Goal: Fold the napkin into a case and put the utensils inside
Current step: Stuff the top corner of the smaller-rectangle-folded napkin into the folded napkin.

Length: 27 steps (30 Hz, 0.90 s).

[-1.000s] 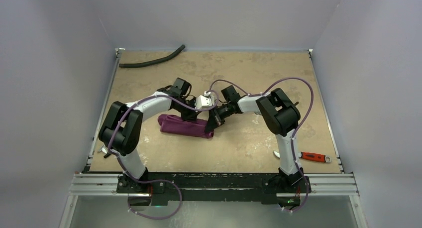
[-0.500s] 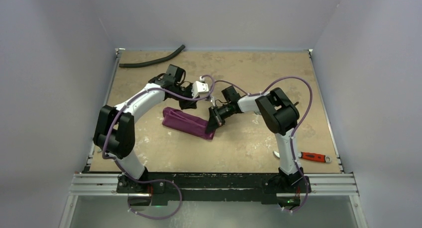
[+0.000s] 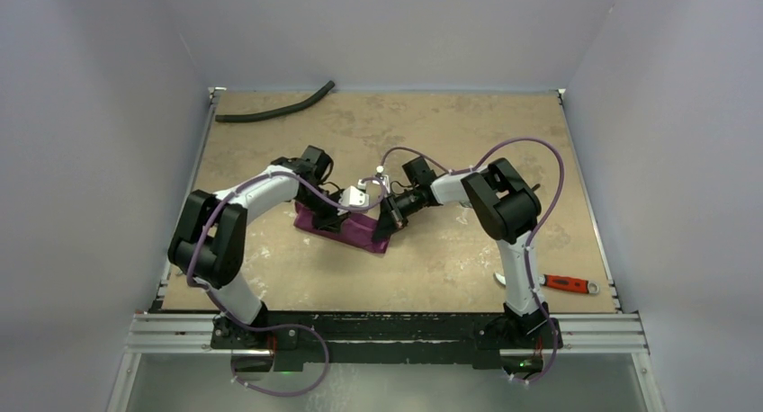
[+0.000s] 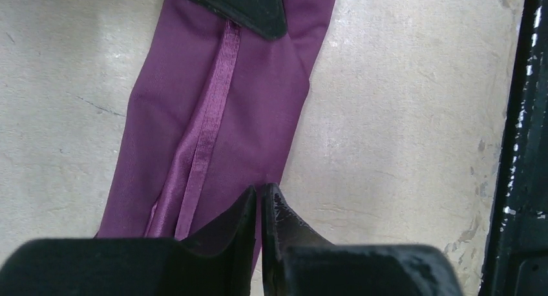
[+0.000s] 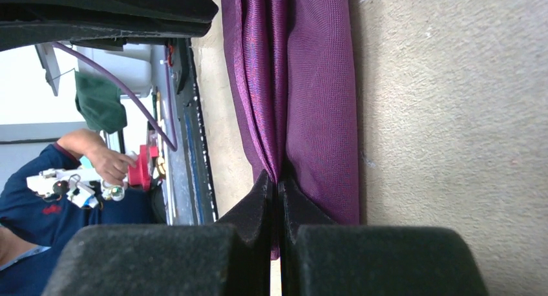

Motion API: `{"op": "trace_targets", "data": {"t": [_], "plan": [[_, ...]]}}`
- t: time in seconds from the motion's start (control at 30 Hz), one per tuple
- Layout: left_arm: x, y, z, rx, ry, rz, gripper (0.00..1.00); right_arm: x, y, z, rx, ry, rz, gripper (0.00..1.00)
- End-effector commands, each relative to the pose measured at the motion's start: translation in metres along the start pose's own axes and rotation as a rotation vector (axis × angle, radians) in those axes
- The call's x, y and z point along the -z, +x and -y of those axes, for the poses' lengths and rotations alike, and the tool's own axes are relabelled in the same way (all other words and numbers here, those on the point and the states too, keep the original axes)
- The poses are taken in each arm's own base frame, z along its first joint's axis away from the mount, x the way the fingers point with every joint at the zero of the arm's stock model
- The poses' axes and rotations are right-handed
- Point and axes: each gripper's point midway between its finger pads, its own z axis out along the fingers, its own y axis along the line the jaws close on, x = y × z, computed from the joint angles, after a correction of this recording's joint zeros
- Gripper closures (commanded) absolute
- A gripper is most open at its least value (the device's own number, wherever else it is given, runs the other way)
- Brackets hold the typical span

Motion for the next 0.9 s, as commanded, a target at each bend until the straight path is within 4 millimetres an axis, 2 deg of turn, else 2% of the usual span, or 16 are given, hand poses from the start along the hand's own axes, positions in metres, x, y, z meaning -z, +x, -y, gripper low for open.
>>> {"op": "trace_targets", "data": {"t": [0.0, 0.17, 0.47, 0.67, 0.8, 0.83, 0.87], "plan": [[0.006, -0.01, -0.018, -0.068, -0.094, 0.03, 0.96, -0.003, 0.02, 0.022, -0.062, 0.057, -0.024, 1.0], [0.014, 0.005, -0.051, 0.019, -0.185, 0.039, 1.0, -0.001, 0.019, 0.016, -0.046, 0.05, -0.023, 1.0], [0.007, 0.036, -0.045, 0.067, -0.163, -0.01, 1.0, 0.0, 0.013, 0.006, -0.044, 0.011, 0.006, 1.0], [0.01, 0.048, -0.06, 0.115, -0.219, -0.01, 1.0, 0.004, 0.006, -0.005, -0.033, 0.01, 0.02, 0.97], [0.01, 0.051, -0.061, 0.157, -0.207, 0.003, 1.0, 0.012, -0.007, -0.013, 0.026, 0.073, 0.043, 0.81], [0.009, 0.053, -0.06, 0.168, -0.198, 0.003, 1.0, 0.016, -0.013, -0.017, 0.044, 0.1, 0.05, 0.74], [0.008, 0.054, -0.058, 0.173, -0.189, 0.002, 1.0, 0.021, -0.018, -0.023, 0.065, 0.125, 0.058, 0.51]]}}
